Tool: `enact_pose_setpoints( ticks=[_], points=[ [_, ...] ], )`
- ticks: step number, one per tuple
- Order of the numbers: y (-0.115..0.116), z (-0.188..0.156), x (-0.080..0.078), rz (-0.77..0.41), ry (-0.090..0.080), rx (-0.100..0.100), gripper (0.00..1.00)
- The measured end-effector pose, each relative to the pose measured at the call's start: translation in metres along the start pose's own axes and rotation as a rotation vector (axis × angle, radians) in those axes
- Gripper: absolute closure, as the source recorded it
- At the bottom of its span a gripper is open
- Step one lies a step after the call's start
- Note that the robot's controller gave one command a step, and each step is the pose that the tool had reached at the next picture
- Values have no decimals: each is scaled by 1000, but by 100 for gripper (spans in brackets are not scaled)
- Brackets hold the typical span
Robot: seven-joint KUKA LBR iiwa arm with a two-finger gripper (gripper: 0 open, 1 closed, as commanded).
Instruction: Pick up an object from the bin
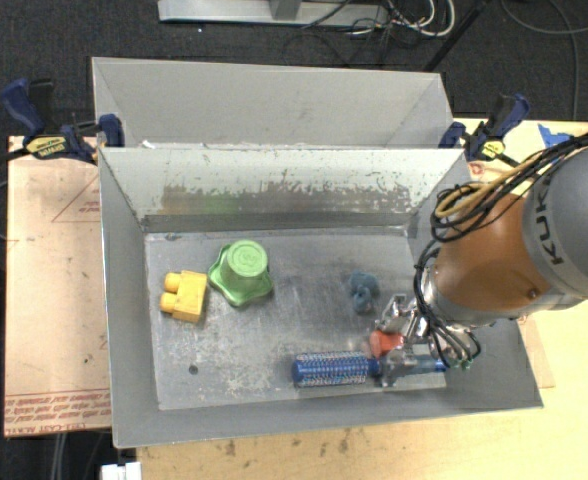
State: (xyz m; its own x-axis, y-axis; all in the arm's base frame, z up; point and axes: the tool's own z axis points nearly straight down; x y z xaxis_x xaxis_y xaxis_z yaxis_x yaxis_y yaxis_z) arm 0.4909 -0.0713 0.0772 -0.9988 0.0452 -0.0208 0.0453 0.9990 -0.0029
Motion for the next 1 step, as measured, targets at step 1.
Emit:
enact_pose_setpoints(
  ticks=[1],
  points=[
    [-1,-144,-2,-13,13,-3,100]
  ],
)
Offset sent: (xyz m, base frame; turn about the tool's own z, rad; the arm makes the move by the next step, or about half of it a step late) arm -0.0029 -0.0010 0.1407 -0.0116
